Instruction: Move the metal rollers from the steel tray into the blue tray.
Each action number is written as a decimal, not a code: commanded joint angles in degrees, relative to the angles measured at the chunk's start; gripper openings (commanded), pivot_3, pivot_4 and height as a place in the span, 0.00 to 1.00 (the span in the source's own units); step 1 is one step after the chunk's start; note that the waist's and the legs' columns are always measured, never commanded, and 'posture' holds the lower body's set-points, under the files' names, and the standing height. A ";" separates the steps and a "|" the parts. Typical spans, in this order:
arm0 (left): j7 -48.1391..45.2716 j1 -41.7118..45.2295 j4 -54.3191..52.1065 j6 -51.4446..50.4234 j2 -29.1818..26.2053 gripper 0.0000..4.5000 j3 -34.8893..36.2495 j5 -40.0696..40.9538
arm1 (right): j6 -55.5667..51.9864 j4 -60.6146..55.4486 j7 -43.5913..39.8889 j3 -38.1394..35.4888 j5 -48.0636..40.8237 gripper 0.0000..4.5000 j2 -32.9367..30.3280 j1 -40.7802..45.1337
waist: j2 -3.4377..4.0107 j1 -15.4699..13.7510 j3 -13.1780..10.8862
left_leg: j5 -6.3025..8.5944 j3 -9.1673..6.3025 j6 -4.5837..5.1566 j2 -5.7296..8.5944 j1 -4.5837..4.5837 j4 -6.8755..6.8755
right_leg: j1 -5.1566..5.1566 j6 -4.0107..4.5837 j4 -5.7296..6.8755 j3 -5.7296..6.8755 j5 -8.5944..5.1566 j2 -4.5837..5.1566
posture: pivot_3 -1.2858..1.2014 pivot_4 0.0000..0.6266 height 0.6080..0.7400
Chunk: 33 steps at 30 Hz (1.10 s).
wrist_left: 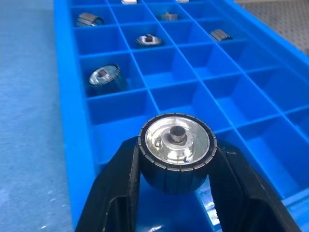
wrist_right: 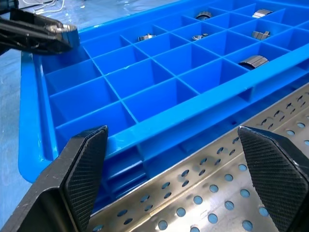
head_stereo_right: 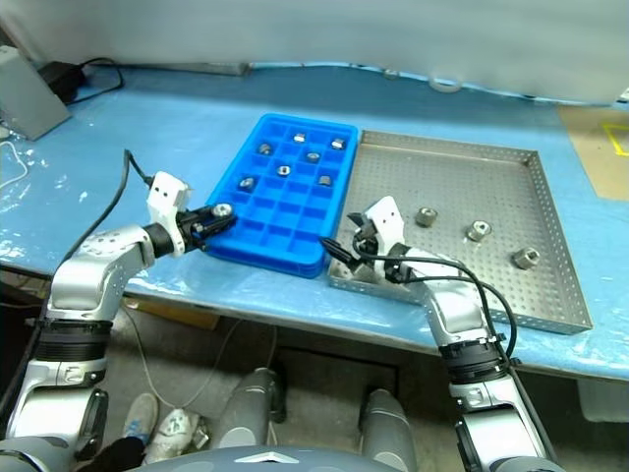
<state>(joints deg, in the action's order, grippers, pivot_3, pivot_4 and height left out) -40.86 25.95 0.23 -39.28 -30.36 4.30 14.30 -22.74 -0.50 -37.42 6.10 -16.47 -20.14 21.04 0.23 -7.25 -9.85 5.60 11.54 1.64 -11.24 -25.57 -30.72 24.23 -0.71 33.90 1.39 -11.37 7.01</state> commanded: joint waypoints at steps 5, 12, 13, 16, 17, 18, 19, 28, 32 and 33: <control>0.40 3.32 7.03 3.10 -3.03 0.74 -3.92 -3.78 | -1.00 -3.45 0.95 -1.65 0.04 1.00 -1.12 -1.94 | 0.02 0.23 0.04 | -0.01 0.03 -0.02 0.02 0.28 0.07 | -0.15 -0.04 0.01 -0.13 -0.02 -0.04 | 0.56 0.24 1.00; -1.33 8.12 7.36 7.39 2.29 0.95 -1.08 2.53 | -2.02 -5.13 8.67 -9.94 -4.33 1.00 3.21 -0.29 | 0.02 0.36 0.03 | -0.17 0.04 -0.28 -0.31 0.34 0.11 | 0.00 0.04 0.11 -0.12 0.03 -0.37 | 0.55 0.24 1.00; -2.16 8.31 6.56 7.67 2.92 0.95 -0.87 3.61 | -2.03 -5.11 10.54 -11.33 -4.60 1.00 4.03 0.53 | 0.02 0.35 0.03 | -0.18 0.04 -0.29 -0.32 0.33 0.11 | 0.00 0.09 0.11 -0.11 0.06 -0.38 | 0.54 0.24 1.00; -5.53 8.89 4.52 9.44 5.16 0.95 -1.71 6.42 | -3.03 -6.15 15.05 -14.29 -6.10 1.00 6.45 2.67 | 0.02 0.34 0.04 | -0.19 0.10 -0.31 -0.37 0.31 0.11 | 0.06 0.18 0.10 -0.13 0.11 -0.44 | 0.54 0.24 1.00; -6.23 9.25 4.83 10.73 6.01 0.95 -2.42 6.42 | -3.19 -5.87 16.32 -14.33 -5.34 1.00 6.63 3.35 | 0.02 0.34 0.04 | -0.19 0.11 -0.31 -0.40 0.31 0.11 | 0.06 0.19 0.10 -0.13 0.11 -0.47 | 0.54 0.24 1.00; -6.77 9.65 5.38 11.88 6.94 0.95 -3.10 6.36 | -3.13 -5.15 17.72 -14.27 -4.17 1.00 6.64 4.13 | 0.02 0.34 0.04 | -0.19 0.11 -0.31 -0.42 0.31 0.11 | 0.06 0.19 0.10 -0.13 0.11 -0.49 | 0.54 0.24 1.00; -6.99 10.21 6.27 12.99 8.03 0.95 -3.79 6.03 | -3.96 -3.97 19.68 -14.57 -3.39 1.00 6.77 5.23 | 0.02 0.27 0.03 | -0.19 0.12 -0.31 -0.44 0.31 0.11 | 0.06 0.19 0.09 -0.13 0.11 -0.51 | 0.54 0.24 1.00; -7.94 14.42 11.58 21.75 16.14 0.95 -9.66 2.83 | -10.31 5.49 37.03 -16.67 5.98 1.00 6.18 10.79 | 0.02 0.23 0.03 | -0.37 0.13 -0.61 -0.44 0.30 0.11 | 0.07 0.19 0.10 -0.15 0.13 -0.54 | 0.54 0.24 1.00; -7.66 14.57 11.48 22.57 18.36 0.95 -10.92 2.57 | -11.60 5.73 39.78 -18.38 5.72 1.00 7.38 11.35 | 0.02 0.42 0.03 | -0.38 0.13 -0.63 -0.44 0.21 0.11 | 0.16 0.20 0.10 -0.15 0.13 -0.64 | 0.54 0.24 1.00; -7.63 14.50 11.41 22.67 18.71 0.95 -11.16 2.50 | -11.57 5.43 39.94 -18.87 5.27 1.00 7.70 11.37 | 0.02 0.47 0.03 | -0.38 0.14 -0.64 -0.44 0.21 0.11 | 0.18 0.20 0.10 -0.16 0.14 -0.67 | 0.54 0.24 1.00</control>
<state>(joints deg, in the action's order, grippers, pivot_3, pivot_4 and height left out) -48.42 39.80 12.86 -17.92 -11.87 -6.57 16.81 -34.46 6.98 1.69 -11.42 -10.48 -12.91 30.91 0.24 -6.78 -9.82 5.22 11.68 1.00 -11.68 -25.36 -30.61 24.41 -0.50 34.00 1.23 -11.24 6.31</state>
